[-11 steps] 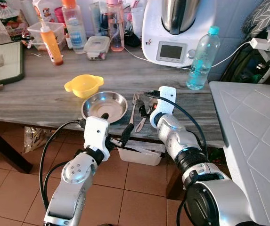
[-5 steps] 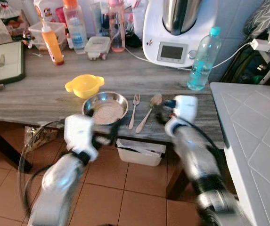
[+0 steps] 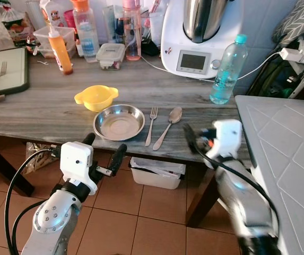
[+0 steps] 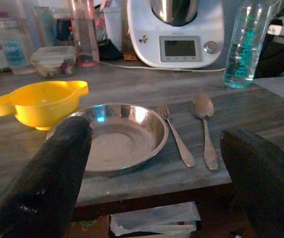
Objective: Setting the table
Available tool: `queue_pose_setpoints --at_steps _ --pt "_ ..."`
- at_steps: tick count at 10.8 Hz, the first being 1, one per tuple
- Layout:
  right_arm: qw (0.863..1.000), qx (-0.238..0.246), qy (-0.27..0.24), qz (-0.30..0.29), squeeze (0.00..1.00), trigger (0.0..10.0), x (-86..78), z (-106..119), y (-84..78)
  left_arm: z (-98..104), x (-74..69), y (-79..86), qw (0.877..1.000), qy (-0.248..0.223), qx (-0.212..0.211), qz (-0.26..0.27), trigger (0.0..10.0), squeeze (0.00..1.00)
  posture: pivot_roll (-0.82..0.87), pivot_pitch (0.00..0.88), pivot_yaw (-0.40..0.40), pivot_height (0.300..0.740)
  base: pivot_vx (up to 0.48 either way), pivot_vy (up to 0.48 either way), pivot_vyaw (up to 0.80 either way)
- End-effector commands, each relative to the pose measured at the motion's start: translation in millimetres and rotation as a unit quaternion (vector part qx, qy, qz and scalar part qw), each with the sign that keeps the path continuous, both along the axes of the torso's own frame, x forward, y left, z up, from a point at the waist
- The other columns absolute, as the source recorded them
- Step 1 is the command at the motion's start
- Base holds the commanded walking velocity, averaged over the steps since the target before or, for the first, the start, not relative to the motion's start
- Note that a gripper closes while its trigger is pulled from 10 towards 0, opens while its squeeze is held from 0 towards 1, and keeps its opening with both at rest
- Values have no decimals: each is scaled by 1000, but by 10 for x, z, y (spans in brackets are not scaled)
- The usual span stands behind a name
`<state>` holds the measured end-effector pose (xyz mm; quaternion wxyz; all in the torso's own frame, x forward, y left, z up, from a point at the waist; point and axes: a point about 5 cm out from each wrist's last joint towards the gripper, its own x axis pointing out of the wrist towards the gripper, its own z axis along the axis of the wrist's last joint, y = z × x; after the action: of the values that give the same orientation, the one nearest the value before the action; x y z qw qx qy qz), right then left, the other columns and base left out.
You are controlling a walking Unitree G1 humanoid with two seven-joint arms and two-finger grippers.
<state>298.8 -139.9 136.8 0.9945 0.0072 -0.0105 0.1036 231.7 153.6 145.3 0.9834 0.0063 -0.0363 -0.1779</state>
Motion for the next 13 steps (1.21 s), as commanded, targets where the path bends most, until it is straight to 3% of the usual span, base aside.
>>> queue_pose_setpoints --at_steps 1,6,10,13 --pt "1000 -1 -3 -2 0 10000 -31 46 -50 22 -10 3 1000 -4 3 -7 10000 0 107 21 -6 740 0 0 0" --pt "1000 4 11 8 0 10000 -197 68 -71 -12 -40 97 1000 6 14 -10 10000 0 102 23 0 740 107 0 0" --pt "1000 9 24 7 0 10000 -230 56 -68 -65 -42 128 999 26 18 -7 10000 0 99 25 4 740 0 0 -245" --pt "1000 7 23 6 0 10000 -222 70 -64 -73 -30 135 999 28 20 -8 10000 0 95 26 7 740 0 372 0"
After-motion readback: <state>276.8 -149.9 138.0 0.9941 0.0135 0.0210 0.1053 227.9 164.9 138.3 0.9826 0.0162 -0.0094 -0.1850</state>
